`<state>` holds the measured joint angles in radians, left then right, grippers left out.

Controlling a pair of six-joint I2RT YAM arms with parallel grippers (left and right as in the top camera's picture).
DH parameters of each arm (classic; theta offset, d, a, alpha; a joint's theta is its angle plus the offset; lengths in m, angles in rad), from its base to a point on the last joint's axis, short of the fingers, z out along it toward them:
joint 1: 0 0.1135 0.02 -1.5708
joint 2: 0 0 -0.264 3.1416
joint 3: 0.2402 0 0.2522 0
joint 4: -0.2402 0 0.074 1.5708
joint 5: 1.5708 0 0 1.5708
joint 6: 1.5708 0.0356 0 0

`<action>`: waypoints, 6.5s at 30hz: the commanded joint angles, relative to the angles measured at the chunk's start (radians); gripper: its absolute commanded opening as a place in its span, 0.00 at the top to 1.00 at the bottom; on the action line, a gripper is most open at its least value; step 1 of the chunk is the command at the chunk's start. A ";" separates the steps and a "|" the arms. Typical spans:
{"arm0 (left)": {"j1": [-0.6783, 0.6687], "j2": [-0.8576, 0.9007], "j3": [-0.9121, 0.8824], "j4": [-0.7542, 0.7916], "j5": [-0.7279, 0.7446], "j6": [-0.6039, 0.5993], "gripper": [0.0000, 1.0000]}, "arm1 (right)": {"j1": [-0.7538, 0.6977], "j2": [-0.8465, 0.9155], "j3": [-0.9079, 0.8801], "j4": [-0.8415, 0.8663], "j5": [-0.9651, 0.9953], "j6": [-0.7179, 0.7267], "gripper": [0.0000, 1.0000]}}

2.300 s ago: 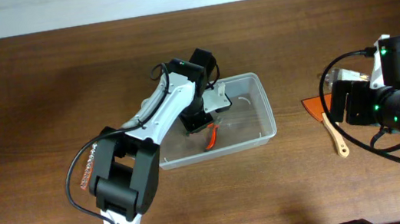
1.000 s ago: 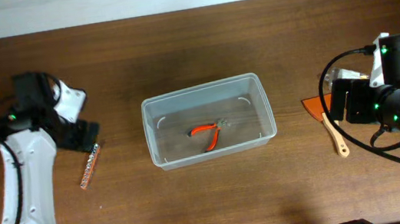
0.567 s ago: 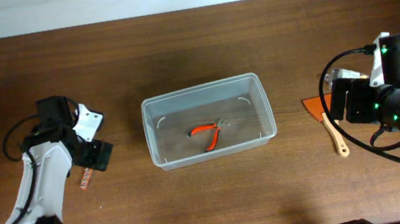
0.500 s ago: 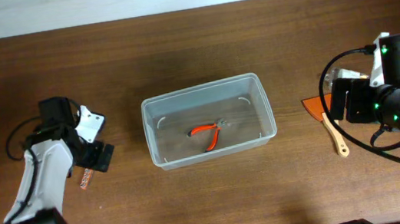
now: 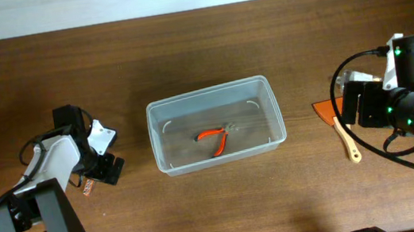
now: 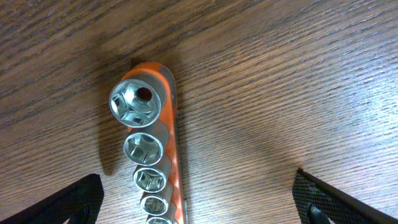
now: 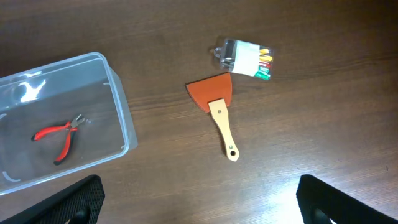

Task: Pack container
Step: 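Grasp the orange socket strip with the left gripper, then place the socket strip into the container and retract the left arm, then lower the right gripper onto the scraper's wooden handle and grasp it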

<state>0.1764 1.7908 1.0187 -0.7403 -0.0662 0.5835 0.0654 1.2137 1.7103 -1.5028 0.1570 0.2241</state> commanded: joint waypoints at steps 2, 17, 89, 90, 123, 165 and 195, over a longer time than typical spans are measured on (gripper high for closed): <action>0.003 0.060 -0.014 0.003 0.000 0.000 0.11 | 0.005 -0.001 0.007 0.003 0.016 -0.007 0.01; 0.003 0.060 -0.014 0.028 -0.001 -0.008 0.96 | 0.005 -0.001 0.007 0.002 0.016 -0.010 0.01; -0.551 -0.183 0.524 -0.291 -0.204 -0.224 0.01 | 0.005 -0.019 0.151 -0.086 0.135 0.058 0.01; -0.506 -0.214 0.524 -0.293 -0.204 -0.263 0.01 | 0.005 -0.029 0.194 -0.140 0.183 0.096 0.01; 0.069 -0.329 0.523 -0.264 0.045 -0.554 0.01 | -0.217 0.040 -0.362 0.047 0.026 -0.137 0.01; 0.069 -0.329 0.523 -0.263 0.040 -0.501 0.01 | -0.347 0.680 -0.698 0.808 -0.172 -0.504 0.03; 0.069 -0.329 0.523 -0.262 -0.002 -0.500 0.01 | -0.349 0.691 -0.766 0.665 -0.076 -0.470 0.22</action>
<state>0.2436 1.4834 1.5414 -1.0058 -0.0597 0.0639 -0.2882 1.8202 1.0325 -0.8326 0.0181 -0.2398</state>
